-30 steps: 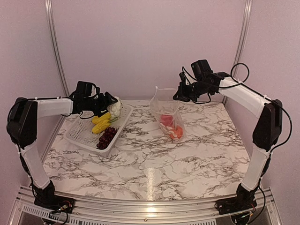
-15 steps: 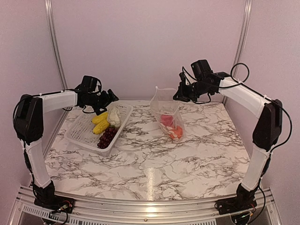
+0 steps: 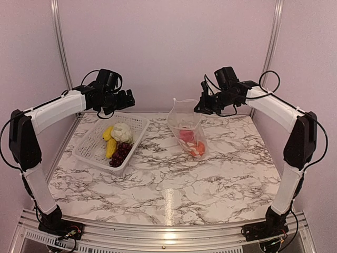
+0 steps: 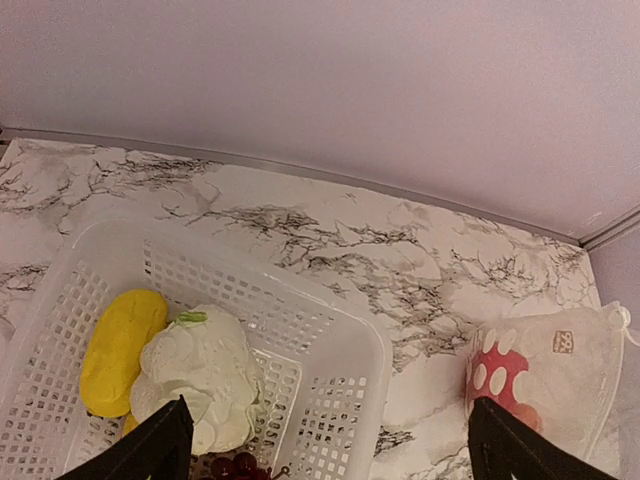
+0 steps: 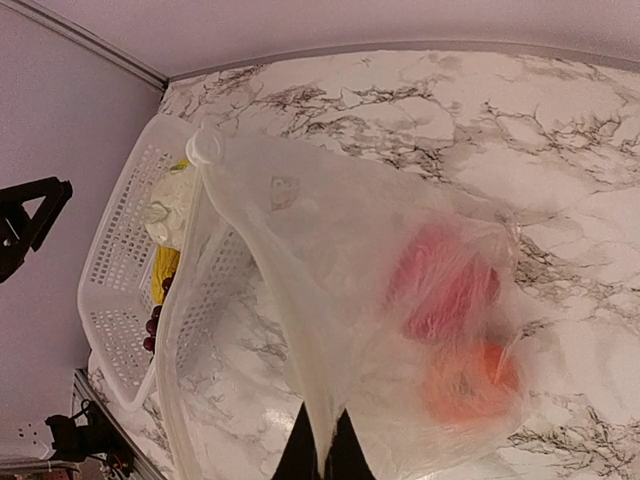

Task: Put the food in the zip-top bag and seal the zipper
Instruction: Place the fake vegetable in the bin, then pick up the fake vegetable from the bin.

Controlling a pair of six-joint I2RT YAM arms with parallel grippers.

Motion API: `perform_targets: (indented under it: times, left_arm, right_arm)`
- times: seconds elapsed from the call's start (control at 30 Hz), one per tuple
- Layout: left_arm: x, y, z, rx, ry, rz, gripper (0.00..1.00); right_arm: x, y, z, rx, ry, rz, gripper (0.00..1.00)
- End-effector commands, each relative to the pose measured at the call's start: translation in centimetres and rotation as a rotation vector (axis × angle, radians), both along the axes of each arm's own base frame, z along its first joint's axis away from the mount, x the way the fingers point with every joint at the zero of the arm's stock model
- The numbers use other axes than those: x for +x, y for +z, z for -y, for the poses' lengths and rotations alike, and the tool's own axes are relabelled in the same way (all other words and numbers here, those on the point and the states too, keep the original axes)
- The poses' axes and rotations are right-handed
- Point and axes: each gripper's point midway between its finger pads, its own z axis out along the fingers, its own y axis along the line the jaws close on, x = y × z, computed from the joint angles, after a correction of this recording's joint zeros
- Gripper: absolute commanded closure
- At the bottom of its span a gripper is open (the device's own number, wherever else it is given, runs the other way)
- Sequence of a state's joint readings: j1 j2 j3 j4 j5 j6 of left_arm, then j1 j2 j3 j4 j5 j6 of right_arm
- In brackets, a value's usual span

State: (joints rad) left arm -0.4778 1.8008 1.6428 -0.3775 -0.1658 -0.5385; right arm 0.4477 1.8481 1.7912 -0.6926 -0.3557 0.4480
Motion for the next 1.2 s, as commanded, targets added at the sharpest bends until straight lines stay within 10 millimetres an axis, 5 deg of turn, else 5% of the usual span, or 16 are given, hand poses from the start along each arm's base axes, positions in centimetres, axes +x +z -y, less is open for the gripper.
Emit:
perform_targets:
  times: [0.0, 0.27, 0.53, 1.17]
  left_arm:
    - [-1.9, -3.2, -3.1, 0.056, 0.150, -0.156, 0.06]
    - [-4.0, -5.7, -2.5, -0.180, 0.182, -0.288, 0.16]
    - [-4.6, -9.1, -5.6, -0.198, 0.236, -0.333, 0.19]
    - [-0.9, -13.8, -6.6, -0.194, 0.241, -0.402, 0.21]
  right_arm:
    - [0.5, 1.5, -0.8, 0.017, 0.022, 0.033, 1.00]
    - [0.5, 1.3, -0.7, 0.012, 0.018, 0.031, 1.00]
    - [0.4, 1.2, -0.4, 0.006, 0.009, 0.035, 1.00]
    - [0.2, 1.4, -0.1, -0.001, 0.002, 0.030, 1.00]
